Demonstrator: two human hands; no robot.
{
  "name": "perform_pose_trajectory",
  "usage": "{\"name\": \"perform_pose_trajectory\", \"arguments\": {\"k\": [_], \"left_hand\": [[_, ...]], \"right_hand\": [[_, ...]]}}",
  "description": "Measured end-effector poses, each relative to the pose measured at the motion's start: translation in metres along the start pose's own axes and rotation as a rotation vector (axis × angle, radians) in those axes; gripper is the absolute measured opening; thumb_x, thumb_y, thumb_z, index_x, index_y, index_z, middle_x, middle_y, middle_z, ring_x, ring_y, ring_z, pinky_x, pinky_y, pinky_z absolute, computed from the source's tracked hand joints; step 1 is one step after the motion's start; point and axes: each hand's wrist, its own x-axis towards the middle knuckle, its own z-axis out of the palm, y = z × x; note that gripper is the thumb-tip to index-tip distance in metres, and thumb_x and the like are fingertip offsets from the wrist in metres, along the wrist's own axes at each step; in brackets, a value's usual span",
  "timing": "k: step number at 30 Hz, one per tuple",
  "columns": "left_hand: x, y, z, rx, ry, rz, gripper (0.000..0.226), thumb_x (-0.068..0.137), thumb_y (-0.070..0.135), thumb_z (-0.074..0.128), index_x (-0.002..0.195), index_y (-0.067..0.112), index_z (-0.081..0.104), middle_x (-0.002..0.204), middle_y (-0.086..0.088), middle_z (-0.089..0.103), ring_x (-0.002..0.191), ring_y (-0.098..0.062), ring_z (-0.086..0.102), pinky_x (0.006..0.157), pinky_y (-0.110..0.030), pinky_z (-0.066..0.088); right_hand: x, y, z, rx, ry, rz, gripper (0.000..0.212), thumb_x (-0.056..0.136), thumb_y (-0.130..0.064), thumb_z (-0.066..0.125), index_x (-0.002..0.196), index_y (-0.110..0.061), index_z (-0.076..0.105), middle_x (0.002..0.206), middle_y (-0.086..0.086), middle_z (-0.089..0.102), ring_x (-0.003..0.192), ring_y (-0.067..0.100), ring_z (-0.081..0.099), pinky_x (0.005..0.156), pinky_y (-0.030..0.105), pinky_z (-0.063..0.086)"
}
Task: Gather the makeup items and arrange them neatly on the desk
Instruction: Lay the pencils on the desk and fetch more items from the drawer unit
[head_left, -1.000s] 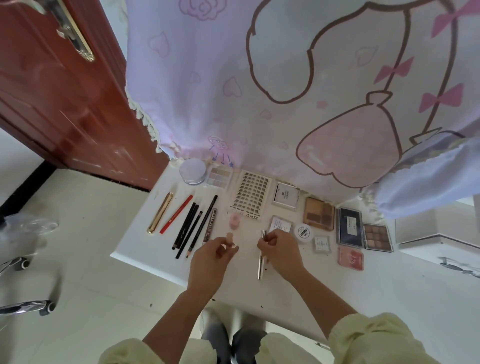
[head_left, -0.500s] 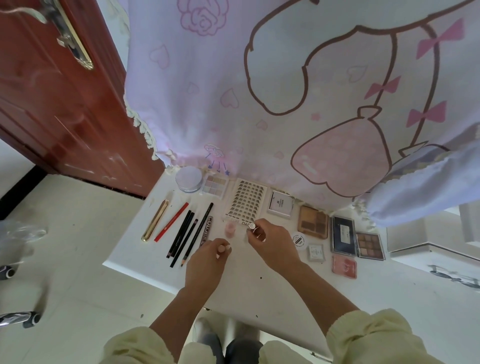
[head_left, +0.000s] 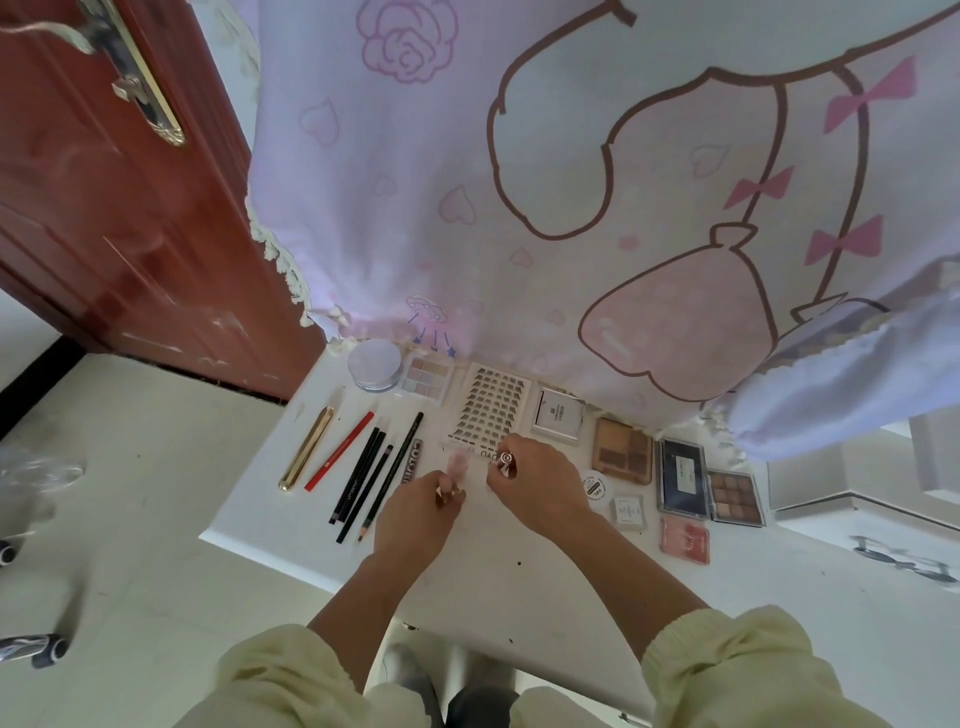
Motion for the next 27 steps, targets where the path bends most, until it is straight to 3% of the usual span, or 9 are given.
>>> {"name": "perform_pose_trajectory", "arguments": {"k": [8, 14, 20, 27], "left_hand": [[-0.003, 0.001, -0.001, 0.021, -0.004, 0.029, 0.016, 0.094, 0.038, 0.054, 0.087, 0.024, 0.057, 0.080, 0.008, 0.063, 0.072, -0.009, 0.059, 0.059, -0.020, 0.040], [-0.003, -0.001, -0.002, 0.018, -0.009, 0.032, 0.013, 0.093, 0.039, 0.054, 0.093, 0.026, 0.056, 0.083, 0.009, 0.062, 0.075, -0.009, 0.060, 0.066, -0.023, 0.048], [-0.007, -0.005, -0.004, 0.046, -0.016, 0.041, 0.025, 0.092, 0.043, 0.056, 0.111, 0.026, 0.057, 0.082, 0.012, 0.059, 0.073, -0.005, 0.057, 0.060, -0.018, 0.042], [-0.023, -0.012, -0.015, 0.035, 0.035, 0.011, 0.048, 0.086, 0.037, 0.065, 0.129, 0.029, 0.047, 0.084, 0.013, 0.059, 0.076, -0.003, 0.057, 0.070, -0.021, 0.046]], "right_hand": [[-0.002, -0.004, 0.001, -0.018, -0.008, -0.012, 0.021, 0.092, -0.035, 0.051, 0.098, -0.015, 0.054, 0.091, 0.001, 0.063, 0.082, 0.021, 0.057, 0.071, 0.034, 0.045], [-0.002, -0.005, -0.001, -0.028, -0.010, 0.004, 0.029, 0.091, -0.041, 0.053, 0.108, -0.018, 0.053, 0.096, -0.001, 0.062, 0.086, 0.020, 0.057, 0.075, 0.034, 0.046], [-0.005, -0.003, -0.003, -0.010, -0.002, 0.026, 0.044, 0.088, -0.051, 0.056, 0.119, -0.020, 0.050, 0.099, -0.003, 0.063, 0.092, 0.019, 0.060, 0.081, 0.036, 0.049], [-0.023, 0.002, -0.011, 0.007, 0.101, 0.101, 0.057, 0.081, -0.062, 0.058, 0.121, -0.024, 0.041, 0.103, -0.005, 0.065, 0.090, 0.019, 0.063, 0.076, 0.033, 0.048]]}}
